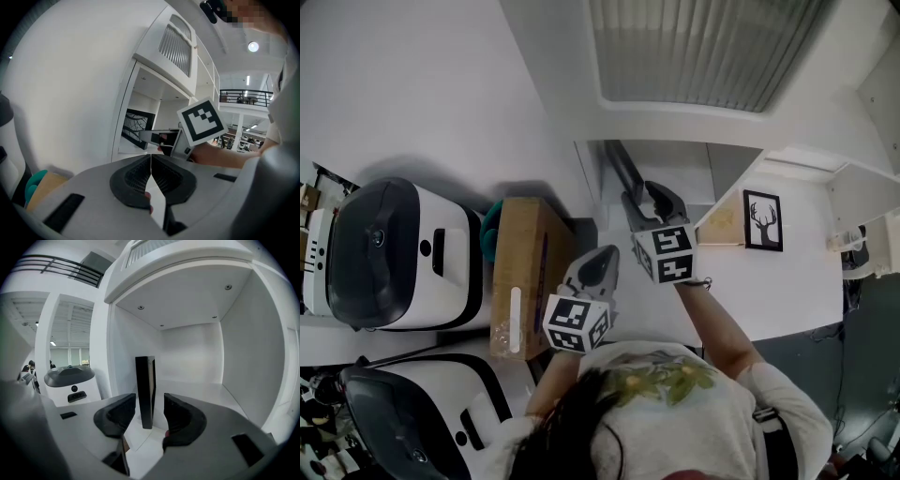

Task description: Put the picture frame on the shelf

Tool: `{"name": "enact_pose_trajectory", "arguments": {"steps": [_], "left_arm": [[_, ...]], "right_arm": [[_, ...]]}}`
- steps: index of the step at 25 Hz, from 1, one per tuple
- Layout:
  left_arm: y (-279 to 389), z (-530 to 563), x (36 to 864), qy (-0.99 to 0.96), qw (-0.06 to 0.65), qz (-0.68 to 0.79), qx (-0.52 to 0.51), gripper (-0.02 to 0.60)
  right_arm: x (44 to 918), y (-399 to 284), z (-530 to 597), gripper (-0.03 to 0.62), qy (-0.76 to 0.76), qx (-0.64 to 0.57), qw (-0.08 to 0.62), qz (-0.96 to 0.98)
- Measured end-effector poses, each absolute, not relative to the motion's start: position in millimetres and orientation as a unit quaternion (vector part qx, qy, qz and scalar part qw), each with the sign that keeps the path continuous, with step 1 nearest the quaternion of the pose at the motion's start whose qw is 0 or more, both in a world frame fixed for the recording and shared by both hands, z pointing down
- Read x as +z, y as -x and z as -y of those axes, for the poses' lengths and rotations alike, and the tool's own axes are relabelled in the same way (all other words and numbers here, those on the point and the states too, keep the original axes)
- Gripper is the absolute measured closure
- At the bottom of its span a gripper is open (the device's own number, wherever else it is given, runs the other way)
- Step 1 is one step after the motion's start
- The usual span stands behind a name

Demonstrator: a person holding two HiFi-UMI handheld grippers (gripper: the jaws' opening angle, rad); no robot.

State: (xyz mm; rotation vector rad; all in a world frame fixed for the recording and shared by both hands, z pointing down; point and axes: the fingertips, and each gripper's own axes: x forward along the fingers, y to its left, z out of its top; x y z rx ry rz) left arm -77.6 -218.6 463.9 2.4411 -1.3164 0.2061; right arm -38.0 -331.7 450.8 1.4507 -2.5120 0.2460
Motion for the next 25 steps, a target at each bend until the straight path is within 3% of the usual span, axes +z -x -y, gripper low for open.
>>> {"name": "enact_pose_trajectory", "arguments": {"steps": [9, 11, 12, 13, 25], "left_arm": [[78.3, 212.2, 462.9, -0.864, 0.178, 0.466, 0.072, 0.551], [78.2, 210.7, 462.2, -0.864, 0.176, 0.466, 0.072, 0.551], [78.3, 209.8, 462.2, -0.864, 0.176, 0.466, 0.072, 0.551], [78.2, 208.8, 462.2, -0.864, 0.175, 0.466, 0.072, 0.551], [73.7, 194.5, 467.6, -0.867, 0.178, 0.458, 0.079, 0.551]], "right_arm": [[453.0, 28.2, 282.8, 0.416, -0.456, 0.106, 0.106, 0.877], [451.6, 25.9, 272.5, 0.460, -0.452, 0.105, 0.097, 0.881], [451.2, 24.7, 268.0, 0.539, -0.451, 0.102, 0.094, 0.882], [451.8, 24.1, 263.4, 0.554, -0.449, 0.098, 0.090, 0.883], [469.6, 14.2, 209.1, 0.563, -0.403, 0.132, 0.080, 0.902]]}}
